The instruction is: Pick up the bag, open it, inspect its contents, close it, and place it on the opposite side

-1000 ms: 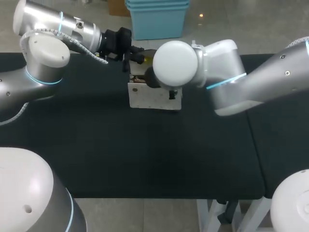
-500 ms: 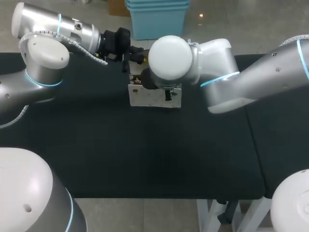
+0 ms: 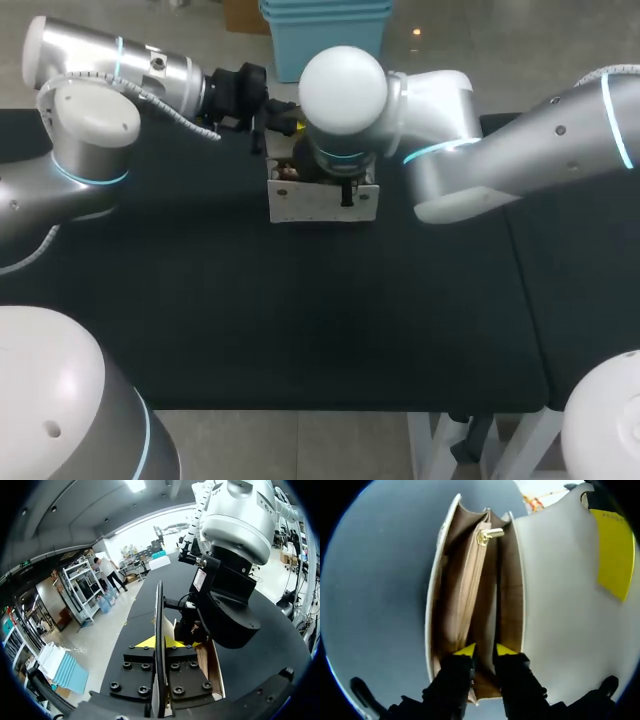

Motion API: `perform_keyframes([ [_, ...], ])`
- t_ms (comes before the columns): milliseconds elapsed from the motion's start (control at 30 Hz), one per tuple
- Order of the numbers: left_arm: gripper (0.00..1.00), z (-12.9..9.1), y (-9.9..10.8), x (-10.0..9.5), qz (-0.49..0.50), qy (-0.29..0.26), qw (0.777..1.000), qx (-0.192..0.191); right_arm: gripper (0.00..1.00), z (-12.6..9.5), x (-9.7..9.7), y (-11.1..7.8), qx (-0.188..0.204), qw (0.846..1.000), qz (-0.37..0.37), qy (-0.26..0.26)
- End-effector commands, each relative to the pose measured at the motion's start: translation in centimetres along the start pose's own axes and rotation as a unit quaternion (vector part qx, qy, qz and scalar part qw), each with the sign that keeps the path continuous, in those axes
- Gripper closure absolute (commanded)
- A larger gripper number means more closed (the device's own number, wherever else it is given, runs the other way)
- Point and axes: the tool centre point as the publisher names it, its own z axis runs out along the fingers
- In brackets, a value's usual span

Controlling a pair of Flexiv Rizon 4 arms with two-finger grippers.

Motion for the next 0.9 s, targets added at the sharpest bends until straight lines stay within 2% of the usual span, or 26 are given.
perform_keyframes([
  [33,1.00,-0.29,0.09,0.15,0.002,0.000,1.000,0.007,0.00,0.81,0.01,-0.03,0.000,1.000,0.002,0.002],
  [900,1.00,-0.17,0.38,-0.16,0.005,0.001,1.000,0.008,0.00,0.94,0.33,-0.46,0.003,1.000,0.006,0.008],
])
